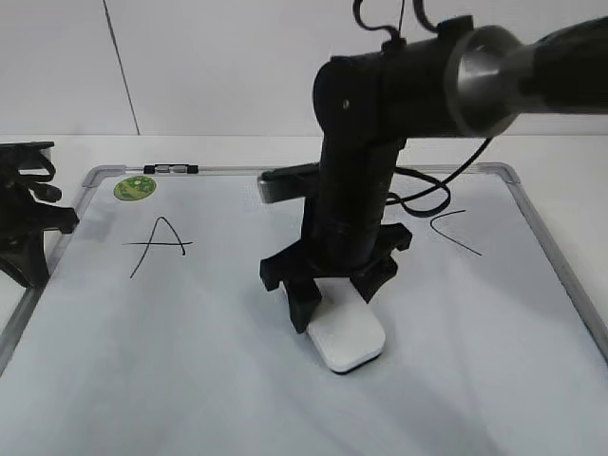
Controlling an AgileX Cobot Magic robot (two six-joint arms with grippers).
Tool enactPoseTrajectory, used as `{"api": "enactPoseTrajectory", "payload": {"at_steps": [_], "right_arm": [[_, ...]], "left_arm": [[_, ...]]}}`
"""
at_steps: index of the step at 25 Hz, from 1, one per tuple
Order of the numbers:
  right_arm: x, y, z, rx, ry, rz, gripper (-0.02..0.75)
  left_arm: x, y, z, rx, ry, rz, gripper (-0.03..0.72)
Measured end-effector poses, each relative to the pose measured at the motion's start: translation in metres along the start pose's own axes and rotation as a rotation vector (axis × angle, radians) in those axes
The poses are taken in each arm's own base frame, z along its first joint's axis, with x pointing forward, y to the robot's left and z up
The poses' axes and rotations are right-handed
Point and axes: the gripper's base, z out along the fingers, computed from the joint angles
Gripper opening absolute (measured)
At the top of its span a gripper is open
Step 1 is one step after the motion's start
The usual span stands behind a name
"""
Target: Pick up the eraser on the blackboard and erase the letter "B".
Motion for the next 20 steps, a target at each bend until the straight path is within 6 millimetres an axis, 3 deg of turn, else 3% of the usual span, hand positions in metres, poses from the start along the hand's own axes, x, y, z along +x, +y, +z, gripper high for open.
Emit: {"api": "enactPoseTrajectory", "payload": {"at_steps": [2,13,16,20], "right_arm": [[0.000,-0.002,0.014,0.008,0.049,0.004,0.533],[-0.003,-0.008,0.014,0.030,0.046,0.004,0.532],[-0.006,-0.022,0.012,0.026,0.037,0.040,0.532],[-0.010,-0.059,0.007,0.034,0.022,0.127,0.532]], "left_arm": [[0.000,0.000,0.000,0.000,0.000,0.000,0.023],[0.000,0.000,0.000,-0.005,-0.002,0.004,0.024],[0.000,0.000,0.000,-0.005,-0.002,0.004,0.024],[0.000,0.000,0.000,-0.005,-0.002,0.004,0.024]]}}
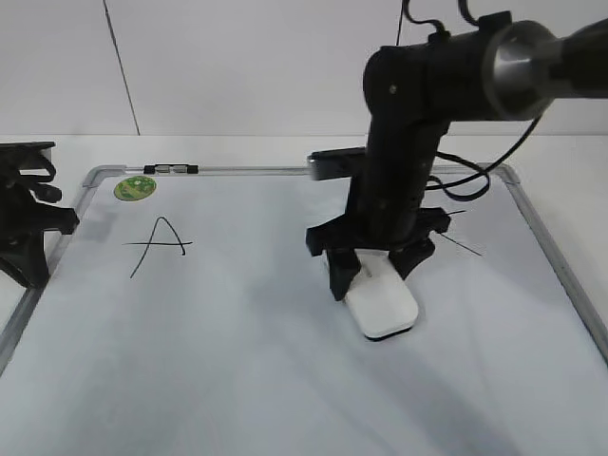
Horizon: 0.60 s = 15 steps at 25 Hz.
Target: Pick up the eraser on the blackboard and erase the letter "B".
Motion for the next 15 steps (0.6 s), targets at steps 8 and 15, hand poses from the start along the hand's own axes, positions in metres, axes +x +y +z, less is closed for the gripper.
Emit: {"api": "enactPoseTrajectory", "payload": {"at_steps": [8,15], "right_arm": [[-0.006,-0.050,-0.005,0.003,-0.013,0.122,0.532],[-0.006,-0.051,-0.006,-0.017,-0.007,0.123,0.532]], "left_arm": [[0.000,0.000,0.000,-0.001,0.000,0.001,0.024],[0.000,0.000,0.000,-0.001,0.000,0.001,0.024]]}}
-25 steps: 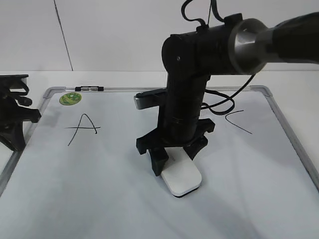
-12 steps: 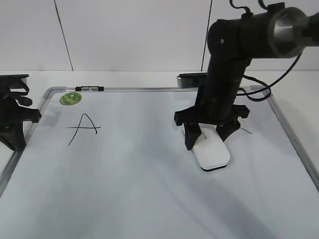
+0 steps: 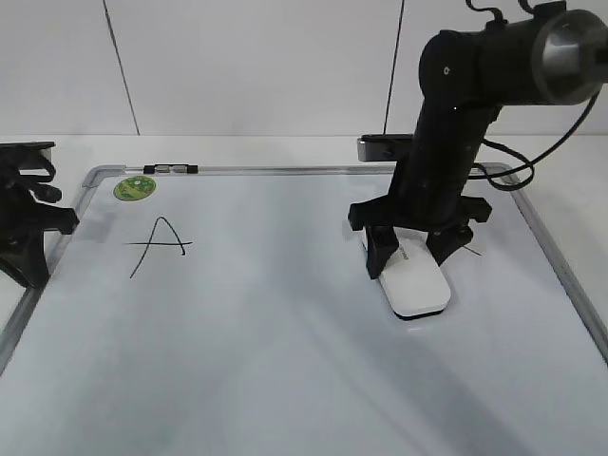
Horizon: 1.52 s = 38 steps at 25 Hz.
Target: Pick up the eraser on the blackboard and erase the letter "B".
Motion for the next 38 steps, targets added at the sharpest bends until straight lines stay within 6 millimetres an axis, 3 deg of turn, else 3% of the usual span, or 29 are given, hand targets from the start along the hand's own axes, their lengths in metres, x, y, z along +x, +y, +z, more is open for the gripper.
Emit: {"api": "enactPoseTrajectory", "payload": {"at_steps": [5,11,18,29,38], "right_arm": [[0.001,0.000,-0.009,-0.008,-0.005,-0.017,0.532],[0.012,-0.005,-0.055,-0.010,-0.087,-0.043,0.532],[0.014,-0.042,-0.070,0.002,-0.089,0.031,0.532],[0.035,-0.117,-0.060,-0.047,-0.030,0.119,0.532],[0.045,-0.128,-0.040,-0.033,-0.075,0.111,0.532]], "left_arm": [[0.000,0.000,0.000,0.000,0.004,0.000,0.025],[0.000,0.000,0.000,-0.001,0.004,0.001,0.025],[0.000,0.000,0.000,-0.001,0.004,0.001,0.025],[0.000,0.000,0.000,-0.001,0.004,0.001,0.027],[0.000,0.000,0.000,-0.001,0.004,0.001,0.027]]}}
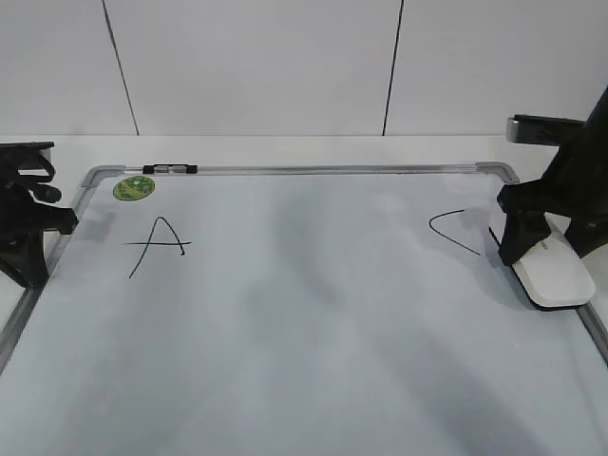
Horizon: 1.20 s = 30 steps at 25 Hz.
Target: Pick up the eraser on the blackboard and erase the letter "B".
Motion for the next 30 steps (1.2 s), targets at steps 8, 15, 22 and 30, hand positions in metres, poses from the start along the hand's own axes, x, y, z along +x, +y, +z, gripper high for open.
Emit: {"api": "enactPoseTrajectory", "payload": {"at_steps": [8,15,22,30], "right_arm": [[-0.003,-0.002,0.003,0.015,-0.045,-0.007,0.532],[-0.003,-0.004,0.007,0.028,-0.030,0.004,0.532],[-0.002,-0.006,0.015,0.040,-0.003,0.022,0.532],[-0.002,-0.006,0.015,0.042,0.000,0.021,0.532]], "left_arm": [[0.000,0.000,0.000,0.000,0.000,0.000,0.027],[0.000,0.000,0.000,0.000,0.000,0.000,0.027],[0.000,0.000,0.000,0.000,-0.002,0.000,0.027],[0.000,0.000,0.000,0.000,-0.002,0.000,0.027]]}}
